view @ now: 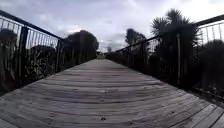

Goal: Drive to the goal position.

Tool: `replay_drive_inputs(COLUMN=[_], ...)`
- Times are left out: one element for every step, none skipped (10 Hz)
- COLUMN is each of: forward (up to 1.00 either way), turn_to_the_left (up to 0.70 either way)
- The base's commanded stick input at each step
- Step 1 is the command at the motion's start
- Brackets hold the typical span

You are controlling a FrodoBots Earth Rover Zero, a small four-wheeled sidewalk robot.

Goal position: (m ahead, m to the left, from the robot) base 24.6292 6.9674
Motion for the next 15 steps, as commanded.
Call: replay_drive_inputs(forward=[0.07, 0.07, 0.07, 0.07, 0.07, 0.07, 0.07, 0.07, 0.07, 0.07, 0.07, 0.07, 0.07, 0.07, 0.07], turn_to_the_left=[0.0, 0.0, 0.0, 0.0, 0.0, 0.0, 0.0, 0.0, 0.0, 0.0, 0.0, 0.0, 0.0, 0.0, 0.0])
